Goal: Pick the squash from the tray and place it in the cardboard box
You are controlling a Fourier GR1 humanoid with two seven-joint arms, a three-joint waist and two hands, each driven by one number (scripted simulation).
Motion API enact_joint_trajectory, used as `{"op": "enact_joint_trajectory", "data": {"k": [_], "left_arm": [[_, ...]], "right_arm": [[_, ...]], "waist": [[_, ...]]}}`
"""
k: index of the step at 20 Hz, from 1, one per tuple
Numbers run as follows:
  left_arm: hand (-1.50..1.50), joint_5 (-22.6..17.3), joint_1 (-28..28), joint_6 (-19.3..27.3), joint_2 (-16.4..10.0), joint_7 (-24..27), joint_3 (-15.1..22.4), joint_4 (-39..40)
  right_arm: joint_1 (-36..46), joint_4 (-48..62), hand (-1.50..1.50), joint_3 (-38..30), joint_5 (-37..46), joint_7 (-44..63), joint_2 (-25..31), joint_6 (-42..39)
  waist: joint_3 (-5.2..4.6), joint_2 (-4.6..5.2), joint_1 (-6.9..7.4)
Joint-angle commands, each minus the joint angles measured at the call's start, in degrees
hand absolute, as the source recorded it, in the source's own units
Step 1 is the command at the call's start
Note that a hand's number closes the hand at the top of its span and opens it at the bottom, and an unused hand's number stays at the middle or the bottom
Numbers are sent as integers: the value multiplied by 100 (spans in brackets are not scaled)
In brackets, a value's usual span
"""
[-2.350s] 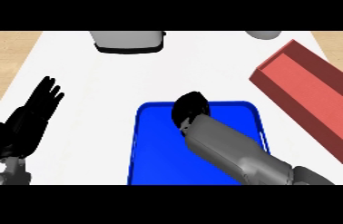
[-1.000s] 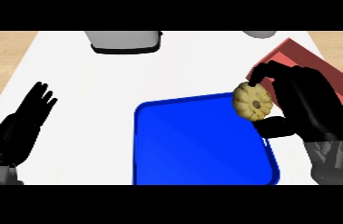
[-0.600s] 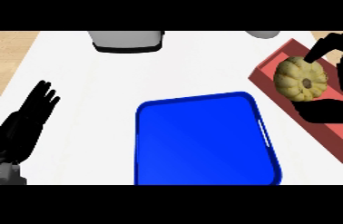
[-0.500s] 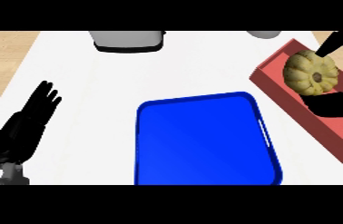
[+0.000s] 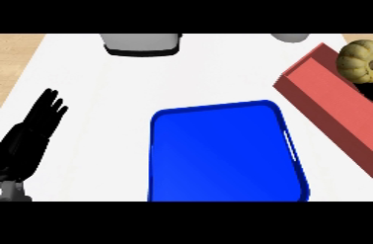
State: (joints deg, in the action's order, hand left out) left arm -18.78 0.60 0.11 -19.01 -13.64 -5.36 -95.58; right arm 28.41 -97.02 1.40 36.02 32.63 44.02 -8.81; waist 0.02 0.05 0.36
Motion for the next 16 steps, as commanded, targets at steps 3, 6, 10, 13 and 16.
{"op": "enact_joint_trajectory", "data": {"k": [3, 6, 10, 13, 16], "left_arm": [[0, -132, 31, -205, -76, -227, -268, -146], [0, 240, -126, -96, 130, -24, -107, 115], [0, 410, -764, 163, 242, -237, 10, 446], [0, 205, -387, -212, 252, 190, -146, 619], [0, 115, -293, -157, 198, -253, -96, 36]], "right_arm": [[78, 1027, 150, -168, 376, -985, -279, 275], [-270, 1120, 150, -429, 382, -1414, -463, 561], [-3, 2444, 150, -333, 582, -2079, -812, 1122], [-99, 2728, 150, -254, 419, -2120, -863, 653], [23, 3767, 150, -592, 436, -2059, -813, 776]], "waist": [[-1, 1, 25], [-2, -3, -18], [1, 17, -1], [-4, 14, 3], [3, 20, 70]]}}
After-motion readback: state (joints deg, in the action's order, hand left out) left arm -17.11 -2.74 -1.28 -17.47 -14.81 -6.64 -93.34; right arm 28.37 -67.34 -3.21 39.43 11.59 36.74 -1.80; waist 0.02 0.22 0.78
